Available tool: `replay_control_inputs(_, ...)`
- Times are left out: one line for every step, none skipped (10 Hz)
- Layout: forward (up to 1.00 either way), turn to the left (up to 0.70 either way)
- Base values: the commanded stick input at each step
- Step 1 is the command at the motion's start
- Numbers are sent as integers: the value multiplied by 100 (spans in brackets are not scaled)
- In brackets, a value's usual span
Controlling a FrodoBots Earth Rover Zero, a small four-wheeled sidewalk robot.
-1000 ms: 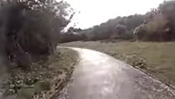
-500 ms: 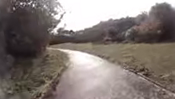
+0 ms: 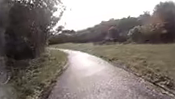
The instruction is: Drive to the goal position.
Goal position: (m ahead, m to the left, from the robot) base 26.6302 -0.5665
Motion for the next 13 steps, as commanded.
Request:
replay_control_inputs(100, 0)
replay_control_inputs(100, 0)
replay_control_inputs(100, 0)
replay_control_inputs(100, 0)
replay_control_inputs(100, 0)
replay_control_inputs(100, 0)
replay_control_inputs(100, 6)
replay_control_inputs(100, 19)
replay_control_inputs(100, 6)
replay_control_inputs(100, 0)
replay_control_inputs(100, 0)
replay_control_inputs(100, 0)
replay_control_inputs(100, 0)
